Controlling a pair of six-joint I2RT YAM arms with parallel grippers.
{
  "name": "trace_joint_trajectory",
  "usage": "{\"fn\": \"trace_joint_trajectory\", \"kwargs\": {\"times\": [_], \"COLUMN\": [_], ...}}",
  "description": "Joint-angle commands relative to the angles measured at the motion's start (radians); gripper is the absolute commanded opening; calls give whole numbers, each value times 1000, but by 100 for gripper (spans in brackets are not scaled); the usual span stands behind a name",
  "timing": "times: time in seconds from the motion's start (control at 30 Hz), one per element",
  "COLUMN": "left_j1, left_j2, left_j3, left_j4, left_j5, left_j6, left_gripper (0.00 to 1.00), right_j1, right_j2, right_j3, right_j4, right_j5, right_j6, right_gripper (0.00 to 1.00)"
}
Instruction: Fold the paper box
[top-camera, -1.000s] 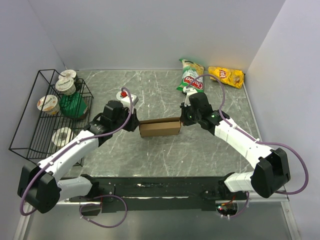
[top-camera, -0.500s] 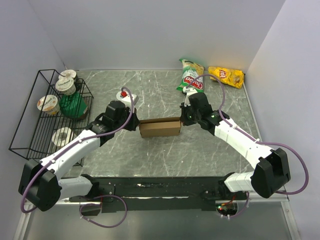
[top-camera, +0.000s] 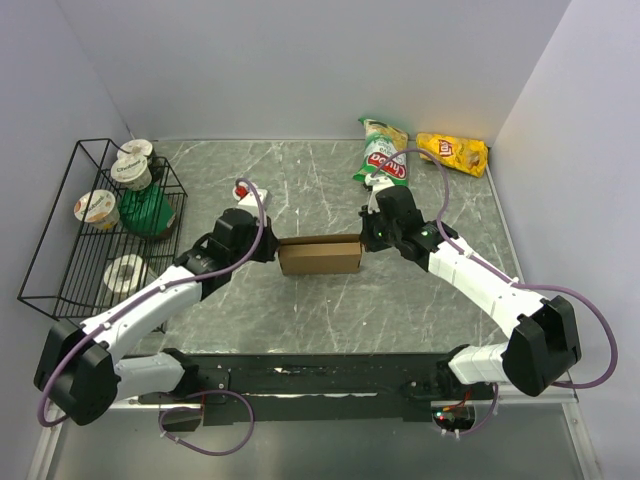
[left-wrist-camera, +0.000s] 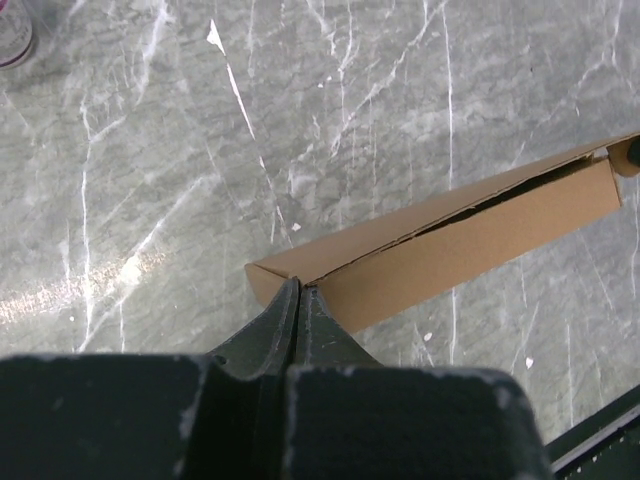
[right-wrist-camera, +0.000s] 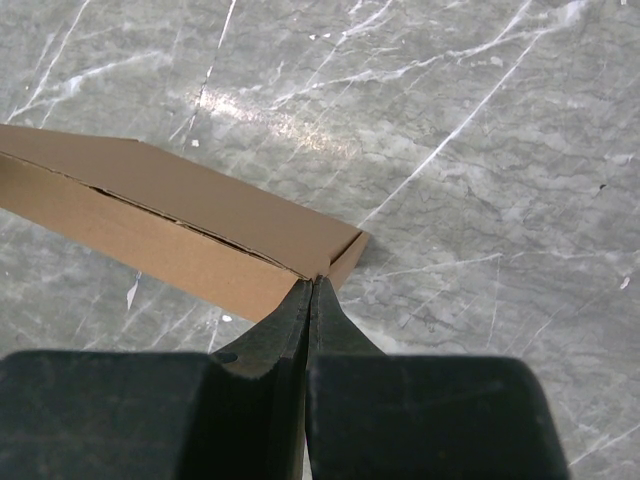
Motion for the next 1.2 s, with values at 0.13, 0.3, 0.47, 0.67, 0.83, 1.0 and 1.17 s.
{"fn": "trace_joint_trajectory", "kwargs": {"times": [0.13,0.3,0.47,0.67,0.83,1.0,1.17], "left_j1": [-29,-42,-55,-81,-108,-151,-174], "left_j2": [-41,-55,-49,-47,-20,13,36], "left_j3": [-74,-117,-139,-163,-134,-102,-91], "left_j4": [59,91,111,126,90,62,56], "left_j5": [-60,-89,-112,-135,-175,-227,-260], "left_j6": [-66,-114,-119,-82,12,90,93], "left_gripper": [1,1,1,1,1,1,1], "right_j1": [17,22,26,30,31,31,31], "right_j2": [-18,-18,-20,-23,-26,-24,-24], "right_j3": [16,13,13,10,10,9,7], "right_j4": [50,52,50,55,55,55,58], "right_j5": [-4,-1,2,7,8,13,14], "right_j6": [20,22,24,24,20,22,20], "right_gripper": [0,0,0,0,0,0,0]}}
